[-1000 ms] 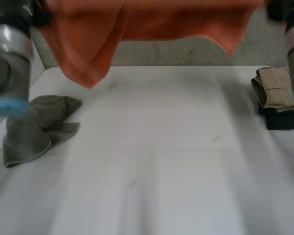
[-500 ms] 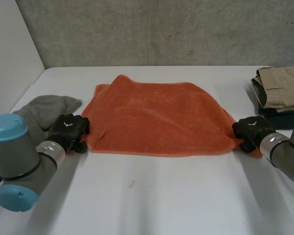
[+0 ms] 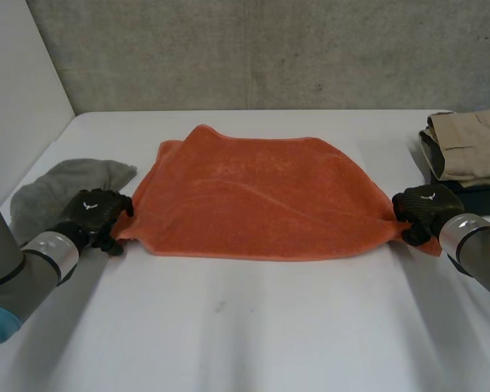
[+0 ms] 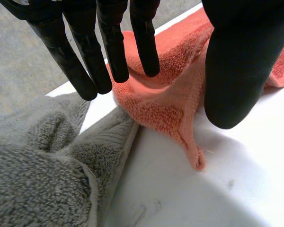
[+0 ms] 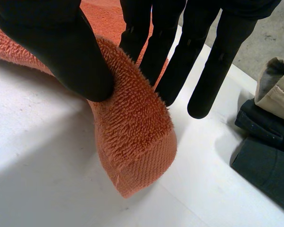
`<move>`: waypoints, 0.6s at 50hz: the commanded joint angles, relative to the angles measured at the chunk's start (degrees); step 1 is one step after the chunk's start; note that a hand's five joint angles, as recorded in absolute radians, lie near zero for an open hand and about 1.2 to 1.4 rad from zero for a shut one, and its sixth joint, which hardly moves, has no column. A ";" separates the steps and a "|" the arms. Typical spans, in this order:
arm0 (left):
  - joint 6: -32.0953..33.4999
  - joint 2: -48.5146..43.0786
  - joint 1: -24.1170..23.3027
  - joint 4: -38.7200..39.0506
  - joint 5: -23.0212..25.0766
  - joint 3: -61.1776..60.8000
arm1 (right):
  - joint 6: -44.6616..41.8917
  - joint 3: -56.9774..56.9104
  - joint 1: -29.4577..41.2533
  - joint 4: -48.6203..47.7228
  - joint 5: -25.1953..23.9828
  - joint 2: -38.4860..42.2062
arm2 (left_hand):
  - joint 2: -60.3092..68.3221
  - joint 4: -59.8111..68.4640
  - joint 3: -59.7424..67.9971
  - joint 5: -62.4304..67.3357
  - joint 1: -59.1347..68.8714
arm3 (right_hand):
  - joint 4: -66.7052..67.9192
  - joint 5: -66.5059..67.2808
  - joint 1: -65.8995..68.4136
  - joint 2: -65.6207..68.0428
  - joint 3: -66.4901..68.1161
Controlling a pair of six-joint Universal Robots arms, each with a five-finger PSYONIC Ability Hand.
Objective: Fold the laundry.
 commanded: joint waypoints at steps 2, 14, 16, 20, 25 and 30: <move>1.38 -3.12 -1.03 -0.69 -4.80 4.29 | -0.14 -0.31 -0.58 1.30 0.11 -1.20 | 46.25 46.29 46.68 46.45 46.32 | 11.27 13.09 15.04 12.33 11.81; 11.39 18.31 -2.16 -20.27 -7.79 -1.94 | -26.75 -0.48 -2.16 26.69 6.52 -13.23 | 46.34 46.38 46.77 46.53 46.40 | 11.27 13.09 15.04 12.33 11.81; 14.64 22.36 -2.43 -28.18 -7.53 -3.00 | -32.73 -0.39 -2.51 32.84 8.72 -15.78 | 46.34 46.38 46.77 46.53 46.40 | 11.27 13.09 15.04 12.33 11.81; 19.57 23.69 -1.99 -39.26 -7.09 -4.14 | -40.12 -0.39 -2.78 41.63 9.87 -16.58 | 46.34 46.38 46.77 46.53 46.40 | 11.27 13.09 15.04 12.33 11.81; 24.31 17.83 -2.25 -40.26 -7.09 -4.24 | -40.22 -0.92 -1.47 43.94 9.60 -11.77 | 46.34 46.38 46.77 46.53 46.40 | 11.27 13.09 15.04 12.33 11.81; 23.89 8.51 -4.53 -32.28 -9.98 2.42 | -38.64 -5.82 -0.06 40.70 10.48 -5.26 | 46.34 46.38 46.77 46.53 46.40 | 11.27 13.09 15.04 12.33 11.81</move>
